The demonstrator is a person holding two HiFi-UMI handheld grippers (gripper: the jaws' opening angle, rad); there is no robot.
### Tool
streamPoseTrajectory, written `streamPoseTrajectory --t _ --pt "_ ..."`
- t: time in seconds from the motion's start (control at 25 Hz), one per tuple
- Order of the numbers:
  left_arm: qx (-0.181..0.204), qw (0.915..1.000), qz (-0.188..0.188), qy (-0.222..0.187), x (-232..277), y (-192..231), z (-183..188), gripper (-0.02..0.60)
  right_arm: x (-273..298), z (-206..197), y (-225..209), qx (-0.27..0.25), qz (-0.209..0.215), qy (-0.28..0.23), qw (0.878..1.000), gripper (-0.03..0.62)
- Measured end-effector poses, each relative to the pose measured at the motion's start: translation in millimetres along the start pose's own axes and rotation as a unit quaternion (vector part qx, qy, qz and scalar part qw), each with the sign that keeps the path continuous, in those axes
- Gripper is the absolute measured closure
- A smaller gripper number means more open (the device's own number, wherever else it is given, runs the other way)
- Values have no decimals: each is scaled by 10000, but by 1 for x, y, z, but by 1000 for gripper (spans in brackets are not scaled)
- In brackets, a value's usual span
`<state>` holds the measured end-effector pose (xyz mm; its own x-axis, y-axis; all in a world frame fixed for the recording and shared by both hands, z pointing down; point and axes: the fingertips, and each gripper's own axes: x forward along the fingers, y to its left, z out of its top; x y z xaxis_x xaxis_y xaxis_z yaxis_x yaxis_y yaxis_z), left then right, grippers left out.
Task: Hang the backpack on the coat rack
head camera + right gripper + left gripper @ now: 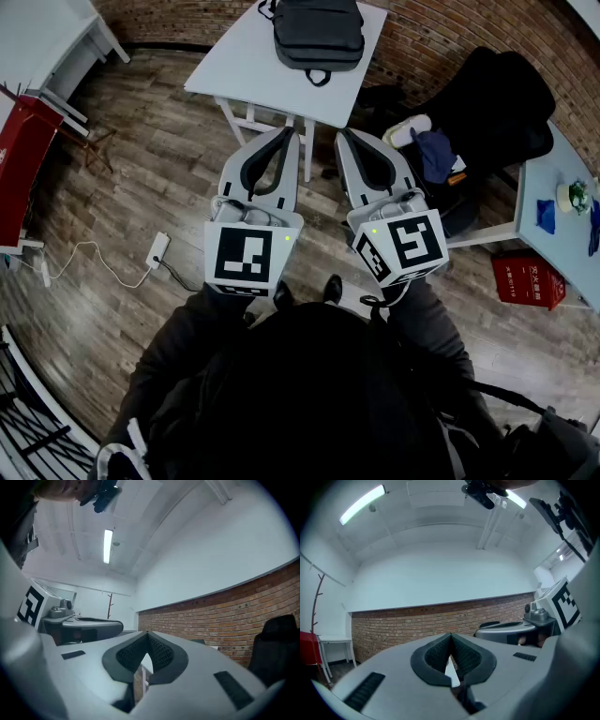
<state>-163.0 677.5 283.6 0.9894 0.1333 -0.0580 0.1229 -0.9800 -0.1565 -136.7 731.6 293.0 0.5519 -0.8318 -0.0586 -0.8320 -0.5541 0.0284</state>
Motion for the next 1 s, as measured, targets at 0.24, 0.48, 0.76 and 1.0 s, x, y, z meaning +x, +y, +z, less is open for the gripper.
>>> streamPoseTrajectory --t 0.24,0.48,0.76,1.0 --pt "-61 10000 -13 -33 -5 13 -4 572 9 -3 12 -35 5 22 10000 588" --pt "-261 9994 46 -223 -10 32 -7 572 24 -6 27 -57 60 18 10000 588" --pt "-358 9993 -30 -129 -27 66 -27 572 41 -13 50 121 147 -7 9998 585" --pt "-688 9975 18 -174 -35 89 -40 572 48 -16 59 -26 86 60 9999 583"
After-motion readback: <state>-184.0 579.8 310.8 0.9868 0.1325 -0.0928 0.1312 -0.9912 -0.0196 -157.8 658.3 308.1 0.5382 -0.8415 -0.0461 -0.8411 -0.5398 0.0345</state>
